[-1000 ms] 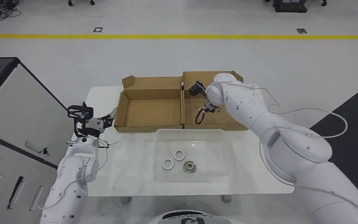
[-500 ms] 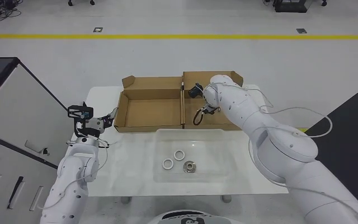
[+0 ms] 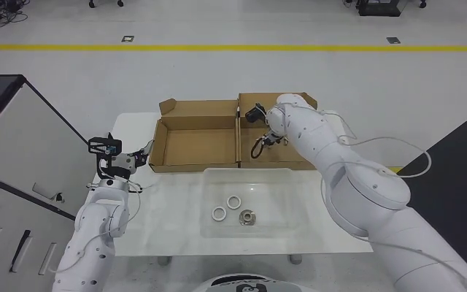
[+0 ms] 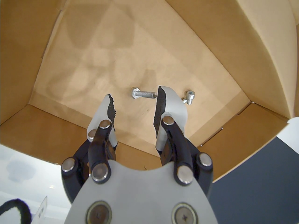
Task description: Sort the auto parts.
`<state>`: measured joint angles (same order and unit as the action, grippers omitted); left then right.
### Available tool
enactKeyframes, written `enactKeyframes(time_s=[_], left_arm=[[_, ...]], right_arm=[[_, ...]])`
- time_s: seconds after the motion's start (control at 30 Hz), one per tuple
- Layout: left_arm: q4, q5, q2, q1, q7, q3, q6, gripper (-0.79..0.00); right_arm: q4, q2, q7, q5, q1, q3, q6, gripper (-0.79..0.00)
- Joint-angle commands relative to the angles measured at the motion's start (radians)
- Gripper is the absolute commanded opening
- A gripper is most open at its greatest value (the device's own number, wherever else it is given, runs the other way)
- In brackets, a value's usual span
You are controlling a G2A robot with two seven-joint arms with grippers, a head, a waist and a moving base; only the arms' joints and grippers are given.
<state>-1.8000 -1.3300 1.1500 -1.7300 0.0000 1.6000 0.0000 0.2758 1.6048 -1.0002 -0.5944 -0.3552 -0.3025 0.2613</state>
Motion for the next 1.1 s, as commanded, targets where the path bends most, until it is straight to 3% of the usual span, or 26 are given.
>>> enactKeyframes(time_s=[0.0,0.07,0.2,0.27,0.43,0.77,1.07], left_arm=[[0.000,0.000,0.000,0.000,0.000,0.000,0.000,0.000],[0.000,0.000,0.000,0.000,0.000,0.000,0.000,0.000],[0.000,0.000,0.000,0.000,0.000,0.000,0.000,0.000],[0.000,0.000,0.000,0.000,0.000,0.000,0.000,0.000],[0.000,0.000,0.000,0.000,0.000,0.000,0.000,0.000],[0.000,0.000,0.000,0.000,0.000,0.000,0.000,0.000],[0.000,0.000,0.000,0.000,0.000,0.000,0.000,0.000]], right_arm=[[-0.005,-0.001,0.007,0.014,0.009,-0.012,0.020,-0.409],[-0.010,-0.004,0.014,0.020,0.020,-0.021,0.039,-0.388],[-0.015,-0.015,0.027,0.045,0.039,-0.047,0.081,-0.172],[-0.015,-0.022,0.037,0.065,0.049,-0.063,0.113,0.000],[-0.022,-0.053,0.050,0.134,0.070,-0.114,0.241,0.000],[-0.014,-0.153,0.070,0.294,0.086,-0.231,0.629,0.000],[0.233,-0.289,0.164,0.352,0.009,-0.258,0.723,0.000]])
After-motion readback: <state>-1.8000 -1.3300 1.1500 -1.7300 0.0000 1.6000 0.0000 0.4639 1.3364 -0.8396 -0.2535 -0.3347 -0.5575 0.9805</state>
